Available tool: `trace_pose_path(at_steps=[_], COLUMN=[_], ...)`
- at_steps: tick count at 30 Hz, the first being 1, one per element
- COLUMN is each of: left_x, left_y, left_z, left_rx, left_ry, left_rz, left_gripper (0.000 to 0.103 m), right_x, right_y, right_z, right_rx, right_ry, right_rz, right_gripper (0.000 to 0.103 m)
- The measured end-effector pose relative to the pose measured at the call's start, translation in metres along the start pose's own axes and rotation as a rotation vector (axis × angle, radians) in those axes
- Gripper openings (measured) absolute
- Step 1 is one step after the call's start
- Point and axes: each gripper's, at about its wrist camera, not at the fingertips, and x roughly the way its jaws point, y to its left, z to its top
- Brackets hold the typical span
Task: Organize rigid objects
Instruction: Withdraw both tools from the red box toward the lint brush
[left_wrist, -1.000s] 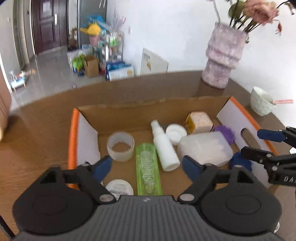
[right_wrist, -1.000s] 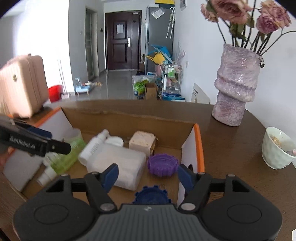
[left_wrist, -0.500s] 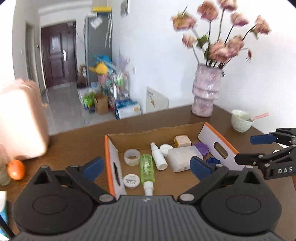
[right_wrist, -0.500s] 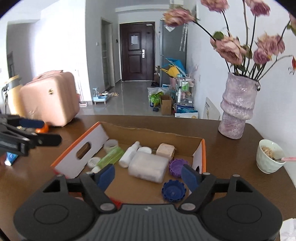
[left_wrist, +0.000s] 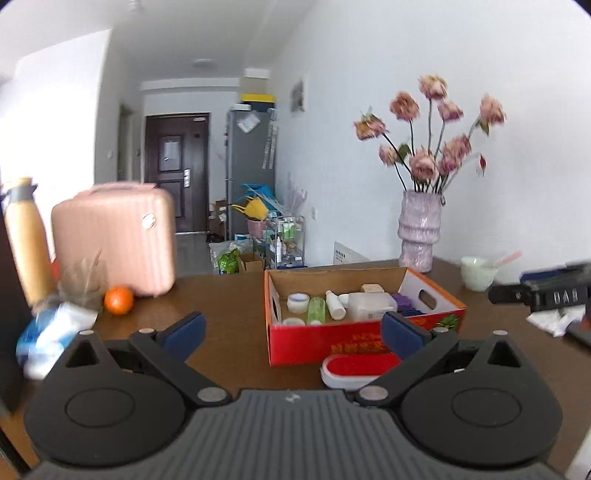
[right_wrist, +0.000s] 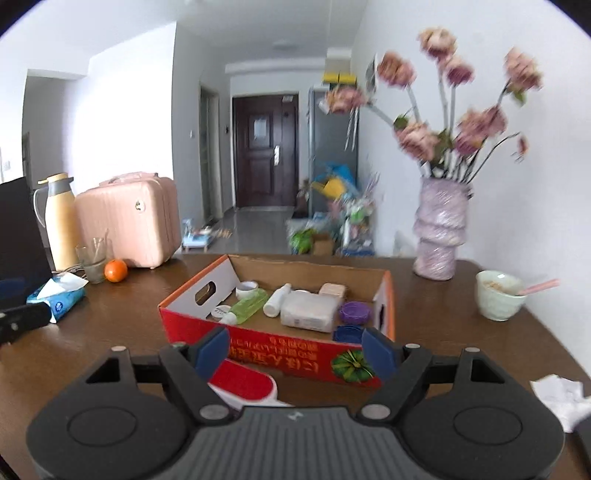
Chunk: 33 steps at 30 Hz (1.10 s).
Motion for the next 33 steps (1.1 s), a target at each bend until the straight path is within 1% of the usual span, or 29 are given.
trace_pose_path(at_steps=[2, 5, 7, 8, 10, 11, 13, 16, 18, 20, 23, 25, 29, 33], left_x=[-0.025, -0.057, -0.08, -0.089, -0.103, -0.108, -0.117, -0.118, -0.113, -0.111, -0.108, -0.103, -0.094, -0.084], left_y=[0.0, -0.005, -0.009, -0.012, -0.017, -0.019, -0.021, -0.025, -0.028, -0.029, -0.031, -0.032, -0.031, -0.033], left_z=[-0.015, -0.041, -0.064, -0.074, -0.091, -0.097, -0.107, -0.114, -0.115, -0.114, -0.114, -0.116, -0.118, -0.118], left_rx=[-0.031, -0.03, -0.025, -0.011, 0.013, 0.017, 0.027, 0.03, 0.017, 0.003, 0.029, 0.04, 0.026, 0.039], left_ry=[-0.043, -0.109, -0.16, -0.169, -0.153, -0.146, -0.144, -0.142, -0.124, -0.121, -0.129, -0.111, -0.077, -0.066], left_rz=[0.023, 0.065, 0.073, 0.072, 0.077, 0.072, 0.049, 0.035, 0.04, 0.03, 0.027, 0.029, 0.018, 0.012], left_gripper=[0.103, 0.103, 0.103, 0.103, 0.103, 0.103, 0.103, 0.103, 0.103, 0.103, 0.103, 0.103, 0.103, 0.103], right_x=[-0.024, -0.054, -0.075, -0.087, -0.107, -0.113, -0.124, -0.135, -0.138, -0.136, -0.135, -0.132, -0.125, -0.115], right_y=[0.009, 0.022, 0.028, 0.029, 0.031, 0.033, 0.034, 0.037, 0.037, 0.039, 0.039, 0.036, 0.03, 0.024], right_z=[-0.022, -0.059, -0.084, -0.096, -0.117, -0.127, -0.143, -0.163, -0.17, -0.17, -0.171, -0.171, -0.173, -0.175], right_rx=[-0.014, -0.056, -0.082, -0.074, -0.045, -0.035, -0.043, -0.05, -0.049, -0.046, -0.026, -0.013, 0.016, 0.036], right_ry=[-0.032, -0.067, -0.122, -0.164, -0.227, -0.235, -0.23, -0.191, -0.197, -0.217, -0.227, -0.222, -0.202, -0.182], right_rz=[-0.002, -0.027, -0.059, -0.083, -0.121, -0.131, -0.117, -0.116, -0.106, -0.12, -0.123, -0.131, -0.142, -0.152], right_gripper=[0.08, 0.083, 0.084, 0.085, 0.09, 0.09, 0.09, 0.09, 0.09, 0.09, 0.09, 0.09, 0.09, 0.09])
